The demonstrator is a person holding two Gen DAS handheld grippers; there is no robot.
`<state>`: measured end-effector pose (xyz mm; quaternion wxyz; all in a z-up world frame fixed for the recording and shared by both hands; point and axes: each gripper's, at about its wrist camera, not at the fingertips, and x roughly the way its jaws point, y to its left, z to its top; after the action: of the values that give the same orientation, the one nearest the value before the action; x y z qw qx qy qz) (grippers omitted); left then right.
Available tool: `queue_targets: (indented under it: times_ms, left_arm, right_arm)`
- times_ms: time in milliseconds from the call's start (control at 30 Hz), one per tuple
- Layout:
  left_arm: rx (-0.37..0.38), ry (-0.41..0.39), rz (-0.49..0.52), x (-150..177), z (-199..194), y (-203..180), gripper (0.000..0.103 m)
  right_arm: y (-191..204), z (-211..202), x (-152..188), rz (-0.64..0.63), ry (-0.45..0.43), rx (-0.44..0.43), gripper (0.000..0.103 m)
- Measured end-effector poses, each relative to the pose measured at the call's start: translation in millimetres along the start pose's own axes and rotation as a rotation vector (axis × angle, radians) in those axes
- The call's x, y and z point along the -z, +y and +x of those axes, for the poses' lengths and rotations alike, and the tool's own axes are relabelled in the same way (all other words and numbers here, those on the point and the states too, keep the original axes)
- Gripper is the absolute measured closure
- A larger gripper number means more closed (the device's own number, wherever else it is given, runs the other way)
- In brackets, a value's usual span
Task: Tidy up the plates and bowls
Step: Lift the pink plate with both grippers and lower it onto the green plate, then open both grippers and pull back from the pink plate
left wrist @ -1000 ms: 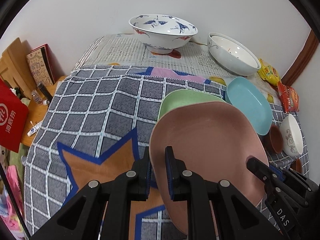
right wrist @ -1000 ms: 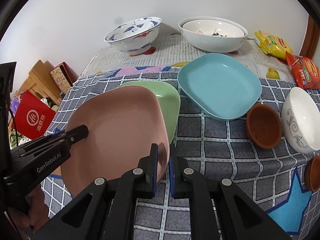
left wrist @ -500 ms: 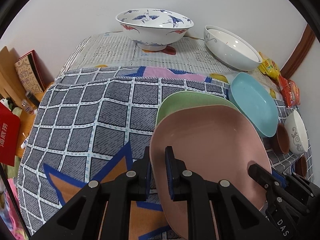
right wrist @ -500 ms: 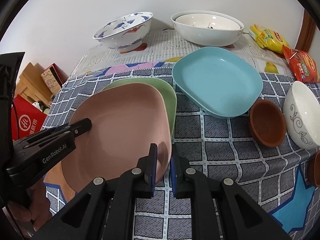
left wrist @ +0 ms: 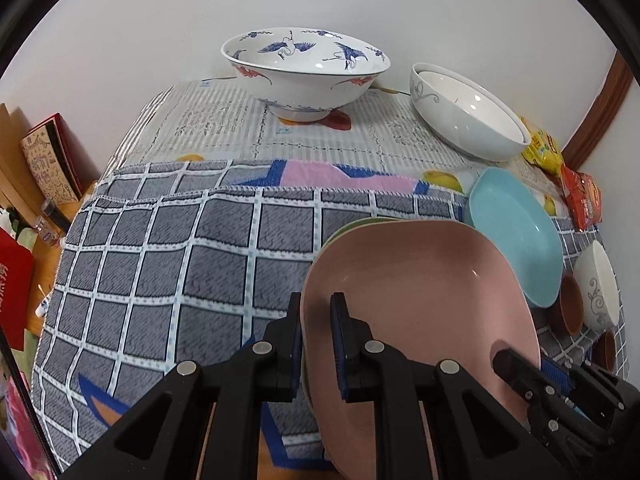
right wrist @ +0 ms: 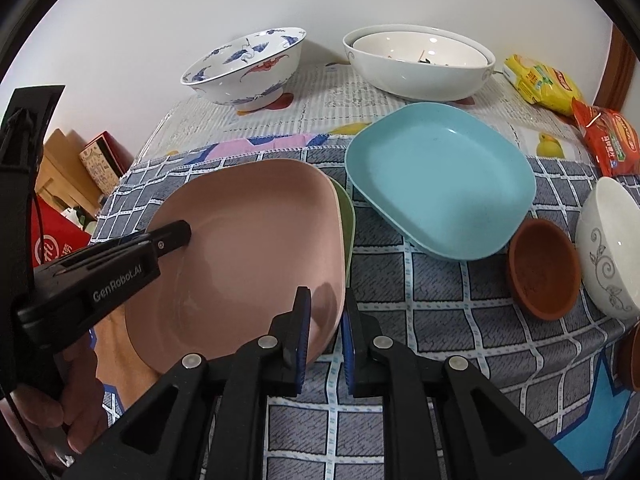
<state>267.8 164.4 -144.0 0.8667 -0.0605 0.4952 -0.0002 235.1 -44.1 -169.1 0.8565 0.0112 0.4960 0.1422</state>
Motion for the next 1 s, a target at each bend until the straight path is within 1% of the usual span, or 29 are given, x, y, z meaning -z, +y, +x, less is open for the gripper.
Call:
queue_targets:
  times_ms: [233, 333, 400, 433, 500, 533, 833, 933, 1000]
  left_arm:
    - [-0.022, -0.024, -0.006, -8, 6, -3, 0.09]
    - [-0.019, -0.023, -0.006, -8, 7, -3, 0.09]
    - [-0.012, -0.021, -0.011, -7, 6, -1, 0.089]
    - [-0.01, -0.019, -0.014, -7, 6, -1, 0.088]
    - [-0.016, -0.016, -0.017, -5, 4, 0, 0.077]
    - [-0.019, -0.017, -0.015, -4, 3, 1, 0.076]
    - [-0.01, -0.036, -0.009, 4, -23, 0, 0.076]
    - [-0.009, -0.045, 0.005, 6, -35, -8, 0.076]
    - [-0.001, -0.053, 0.018, 7, -46, -15, 0.076]
  right_arm:
    - [3, 5, -3, -0.023, -0.01, -0.001, 0.084]
    - [5, 8, -3, -0.039, 0.002, -0.001, 0.079]
    - [4, 8, -3, -0.041, 0.004, -0.007, 0.077]
    - [5, 7, -2, -0.043, 0.002, -0.009, 0.077]
    - [5, 4, -2, -0.046, 0.003, -0.012, 0.077]
    - [5, 2, -2, -0.047, 0.004, -0.014, 0.076]
    - [-2, -23, 10, -0.04, -0.023, -0.015, 0.072]
    - [-11, -36, 11, -0.02, -0.046, 0.007, 0.066]
    - [-20, -49, 12, -0.003, -0.077, 0.025, 0.058]
